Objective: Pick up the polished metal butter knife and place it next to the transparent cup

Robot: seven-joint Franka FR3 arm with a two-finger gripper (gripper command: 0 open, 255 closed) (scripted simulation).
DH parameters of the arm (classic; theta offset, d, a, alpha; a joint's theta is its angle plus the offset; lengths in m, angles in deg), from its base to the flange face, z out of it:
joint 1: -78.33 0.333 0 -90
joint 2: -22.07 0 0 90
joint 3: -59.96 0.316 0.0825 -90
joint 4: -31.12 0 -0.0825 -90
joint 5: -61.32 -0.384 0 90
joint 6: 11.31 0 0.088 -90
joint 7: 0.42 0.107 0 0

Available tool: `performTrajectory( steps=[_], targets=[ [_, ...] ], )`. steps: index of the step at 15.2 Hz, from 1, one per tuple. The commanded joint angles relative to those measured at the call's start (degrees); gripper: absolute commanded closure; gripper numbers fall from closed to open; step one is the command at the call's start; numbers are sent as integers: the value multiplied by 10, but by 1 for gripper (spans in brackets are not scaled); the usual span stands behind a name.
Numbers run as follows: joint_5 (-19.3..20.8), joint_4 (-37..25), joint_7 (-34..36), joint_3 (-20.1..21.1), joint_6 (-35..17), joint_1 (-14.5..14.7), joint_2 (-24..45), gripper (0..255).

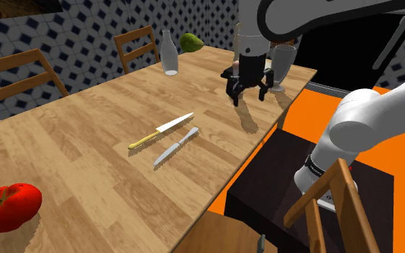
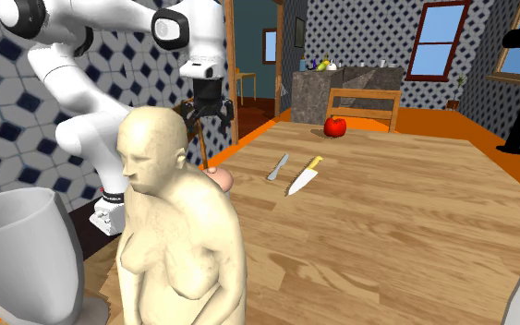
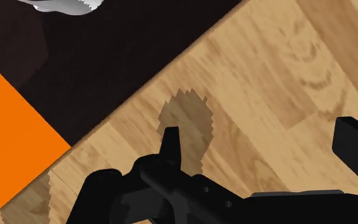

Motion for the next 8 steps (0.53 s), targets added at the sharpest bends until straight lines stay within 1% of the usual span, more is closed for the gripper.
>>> performTrajectory(
  steps=[1,5,8],
  targets=[
    [-27,-1,69,37,-25,-2,17,0],
    [-63,-22,194,109,-80,-18,73,0],
    [-74,-49,290,164,-123,-39,126,0]
  ],
)
